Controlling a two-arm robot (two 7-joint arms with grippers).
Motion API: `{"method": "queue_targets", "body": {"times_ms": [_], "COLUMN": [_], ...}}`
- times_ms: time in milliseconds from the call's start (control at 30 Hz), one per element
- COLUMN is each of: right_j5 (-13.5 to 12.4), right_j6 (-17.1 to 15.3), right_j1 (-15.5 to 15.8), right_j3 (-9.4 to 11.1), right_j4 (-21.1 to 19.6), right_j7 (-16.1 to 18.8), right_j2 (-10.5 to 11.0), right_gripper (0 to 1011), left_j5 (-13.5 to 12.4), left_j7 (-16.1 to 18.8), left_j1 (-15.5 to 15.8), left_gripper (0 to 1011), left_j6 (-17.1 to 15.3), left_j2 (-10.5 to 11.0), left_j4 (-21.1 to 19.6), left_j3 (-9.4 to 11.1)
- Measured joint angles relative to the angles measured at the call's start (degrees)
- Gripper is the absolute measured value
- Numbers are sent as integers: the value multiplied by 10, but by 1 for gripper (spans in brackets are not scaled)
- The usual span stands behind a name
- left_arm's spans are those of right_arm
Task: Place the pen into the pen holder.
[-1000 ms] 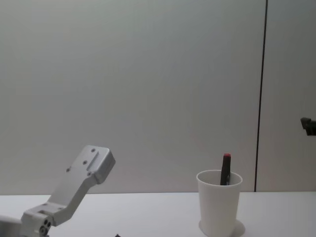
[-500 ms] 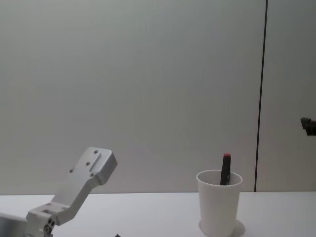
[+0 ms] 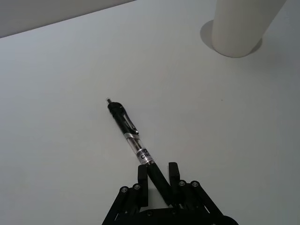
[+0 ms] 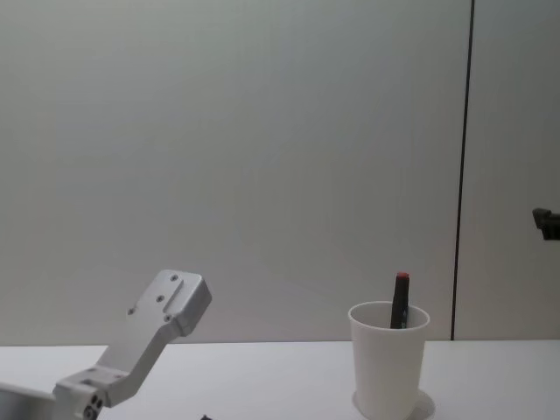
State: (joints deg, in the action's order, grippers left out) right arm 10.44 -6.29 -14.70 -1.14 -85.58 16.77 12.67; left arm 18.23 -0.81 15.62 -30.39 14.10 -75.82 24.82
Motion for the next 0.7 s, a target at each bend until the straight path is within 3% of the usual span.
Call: {"method": "queue_targets", "body": {"times_ms": [133, 700], "right_j5": [0, 0], "right_j6": [0, 0], "right_j1": [0, 0], "right_j3": [0, 0], "right_j4": [0, 0], "right_j7": [0, 0], "right_j2": [0, 0], "right_gripper": [1001, 1001], "left_j5": [0, -6], "left_j7": [0, 8], "left_j1": [0, -8], "left_gripper": [238, 132], "left_j6": [0, 7], "left_j2": [-2, -1], "left_j4": [2, -5], "left_j3": [0, -1]}}
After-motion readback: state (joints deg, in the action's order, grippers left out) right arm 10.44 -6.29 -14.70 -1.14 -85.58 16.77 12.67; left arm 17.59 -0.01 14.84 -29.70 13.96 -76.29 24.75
